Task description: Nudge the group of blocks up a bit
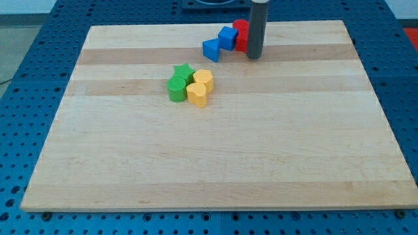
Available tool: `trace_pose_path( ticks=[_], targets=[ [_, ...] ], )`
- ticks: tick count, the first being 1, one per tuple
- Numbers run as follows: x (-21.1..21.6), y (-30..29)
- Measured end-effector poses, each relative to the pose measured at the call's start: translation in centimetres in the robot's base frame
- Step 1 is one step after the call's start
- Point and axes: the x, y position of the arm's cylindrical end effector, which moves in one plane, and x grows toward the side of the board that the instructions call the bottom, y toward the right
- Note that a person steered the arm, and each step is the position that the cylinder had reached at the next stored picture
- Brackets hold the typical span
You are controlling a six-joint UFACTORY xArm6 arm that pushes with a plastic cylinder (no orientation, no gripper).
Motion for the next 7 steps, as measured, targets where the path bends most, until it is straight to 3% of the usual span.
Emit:
trace_pose_path(
  ticks=[2, 5, 7],
  targets=[
    [4.4, -1.5],
    [4.4, -11.1],
    [1.6, -14.8]
  ],
)
